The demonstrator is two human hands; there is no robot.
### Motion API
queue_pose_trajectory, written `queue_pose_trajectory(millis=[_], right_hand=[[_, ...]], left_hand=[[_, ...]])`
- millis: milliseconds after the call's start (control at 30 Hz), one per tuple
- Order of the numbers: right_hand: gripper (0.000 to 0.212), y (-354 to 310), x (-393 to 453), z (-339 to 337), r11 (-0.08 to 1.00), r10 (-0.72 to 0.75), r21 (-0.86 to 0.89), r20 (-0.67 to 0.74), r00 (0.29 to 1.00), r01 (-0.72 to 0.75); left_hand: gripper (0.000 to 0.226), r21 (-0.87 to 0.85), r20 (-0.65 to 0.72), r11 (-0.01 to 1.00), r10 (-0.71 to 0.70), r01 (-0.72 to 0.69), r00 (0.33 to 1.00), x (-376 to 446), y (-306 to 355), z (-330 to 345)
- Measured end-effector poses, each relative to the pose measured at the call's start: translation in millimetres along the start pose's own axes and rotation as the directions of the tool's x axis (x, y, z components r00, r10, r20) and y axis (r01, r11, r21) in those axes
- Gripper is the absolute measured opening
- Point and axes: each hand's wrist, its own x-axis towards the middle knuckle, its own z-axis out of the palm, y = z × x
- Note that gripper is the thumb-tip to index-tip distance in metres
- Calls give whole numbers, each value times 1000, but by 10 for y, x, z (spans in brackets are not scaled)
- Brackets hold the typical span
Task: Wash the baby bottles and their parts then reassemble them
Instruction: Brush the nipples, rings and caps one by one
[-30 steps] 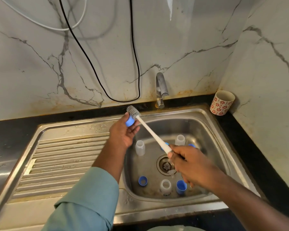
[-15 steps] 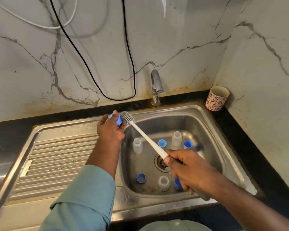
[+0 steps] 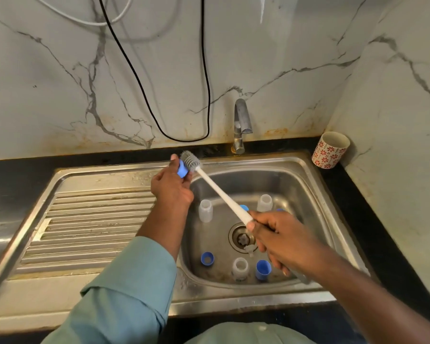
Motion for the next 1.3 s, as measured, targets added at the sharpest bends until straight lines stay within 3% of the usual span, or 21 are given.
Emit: queue_pose_trajectory(millis=[67,167,333,433,500,600,633,767,900,1033,1133,1300], right_hand=[[21,16,-28,34,1000,8,-10,7,1000,-8],[17,-8,43,20,997,10,77,-64,998,-5],[14,53,-78,1,993,-8,121,-40,999,12],[21,10,-18,-17,990,-12,137,-84,996,24],[21,-28,24,-28,992,-38,118,-88,995,49],[15,2,-68,18,998,-34,58,-47,998,37],[16,14,-98,42,999,-20,44,-33,999,21],[15,32,5,84,998,4,69,-83,997,1],[14,128,-54,156,1000,15,1,-38,999,-15],[17,119,-2,151,998,39,57,-71,997,-35],[17,137,-34,145,999,36,22,-37,999,-36],[13,140,-10,76,997,58,65,-76,995,-53]], left_hand=[[47,18,-1,999,27,-27,1000,-2,21,-3],[40,263,94,965,-10,-15,996,-121,-111,37],[41,217,167,972,52,-88,985,-184,44,75],[21,396,222,915,-8,-82,975,-340,-89,73],[15,339,171,936,39,-96,984,-397,-126,102],[13,78,51,992,95,-99,994,-277,-5,101],[13,60,41,995,79,-82,996,-239,11,76],[20,224,118,972,-95,66,988,-312,-98,47],[31,123,23,992,-17,14,1000,-232,-31,-16],[25,257,65,964,-85,66,994,-322,-157,-54],[28,142,2,989,-31,30,1000,-242,-87,-46],[22,241,122,966,-127,94,984,-242,-81,-29]])
